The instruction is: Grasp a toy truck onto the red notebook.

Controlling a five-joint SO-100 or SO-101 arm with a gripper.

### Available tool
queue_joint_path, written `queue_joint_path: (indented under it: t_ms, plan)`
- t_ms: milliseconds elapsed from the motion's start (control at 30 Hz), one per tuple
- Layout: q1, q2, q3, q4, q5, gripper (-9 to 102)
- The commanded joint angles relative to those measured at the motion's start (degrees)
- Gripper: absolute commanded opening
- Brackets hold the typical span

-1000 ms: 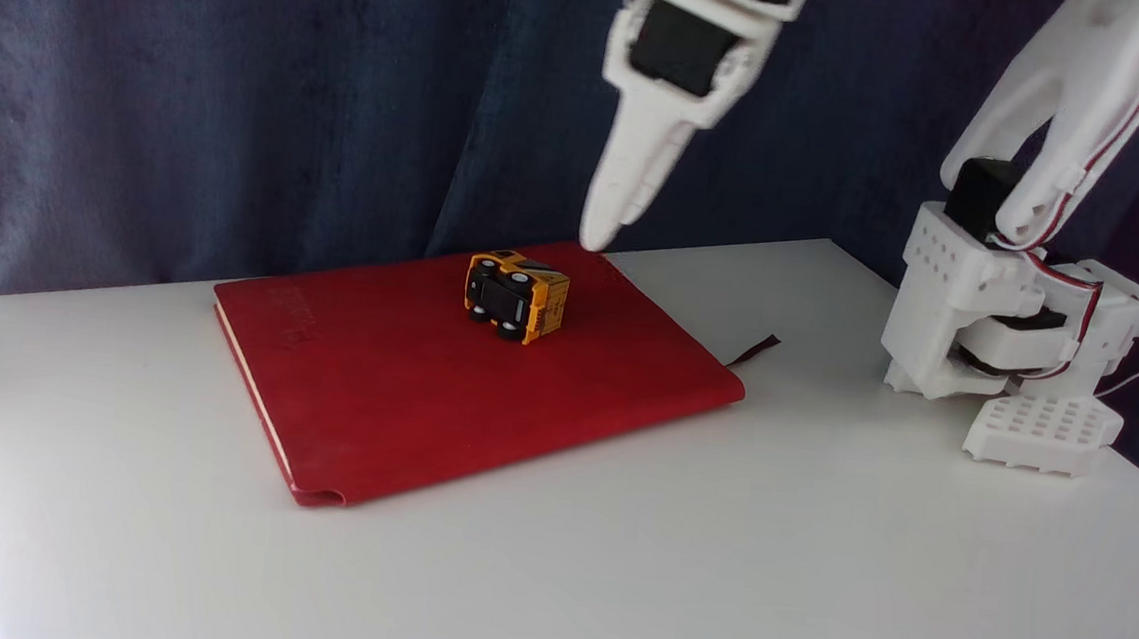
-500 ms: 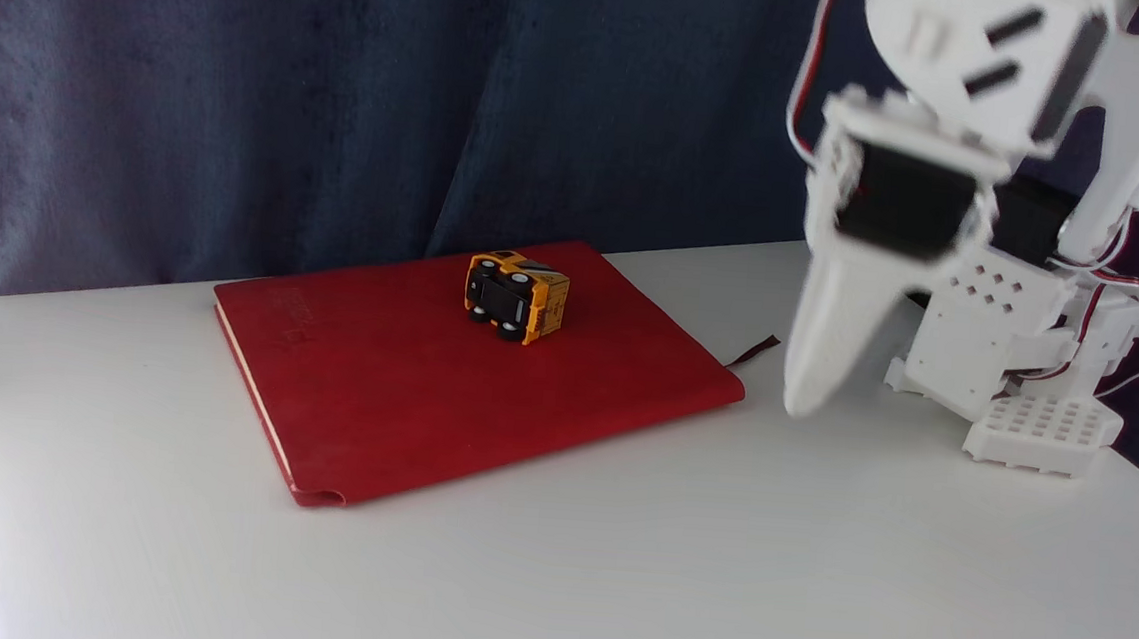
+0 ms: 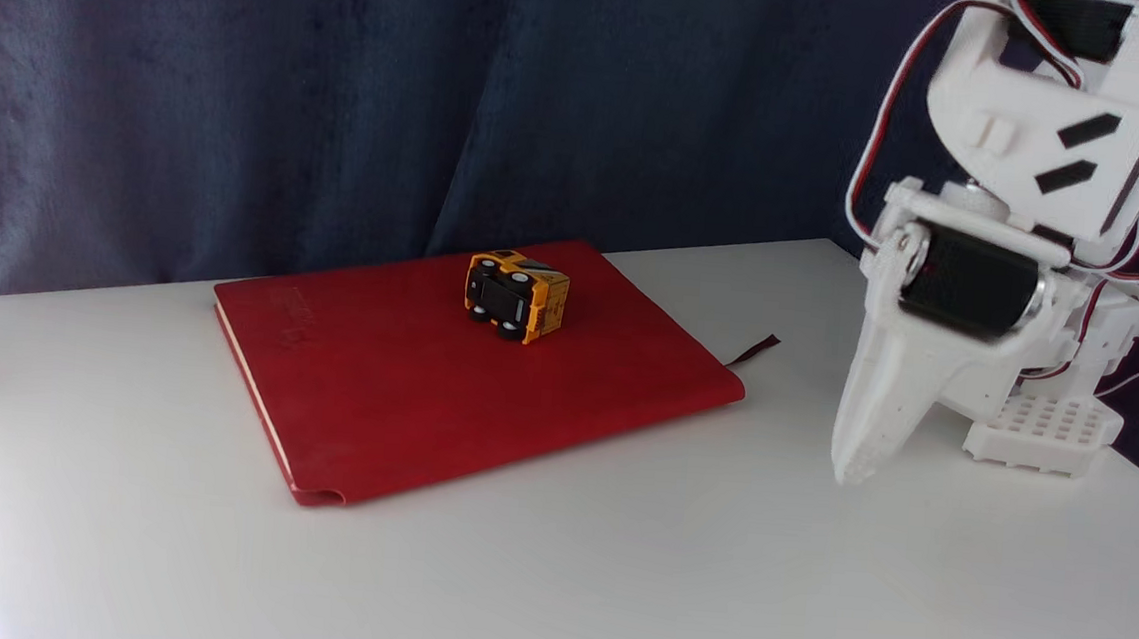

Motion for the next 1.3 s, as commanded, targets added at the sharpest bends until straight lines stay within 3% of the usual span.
queue_joint_path:
  t_ms: [0, 300, 633, 1267]
  plan:
    - [-0.4, 6.1, 4.7, -1.8, 0.6, 3]
    - [-0.1, 15.6, 16.5, -7.7, 3.6, 3]
    - [1.9, 30.5, 25.4, -7.4, 5.4, 3]
    - [4.2, 67.1, 41.0, 6.1, 5.4, 3]
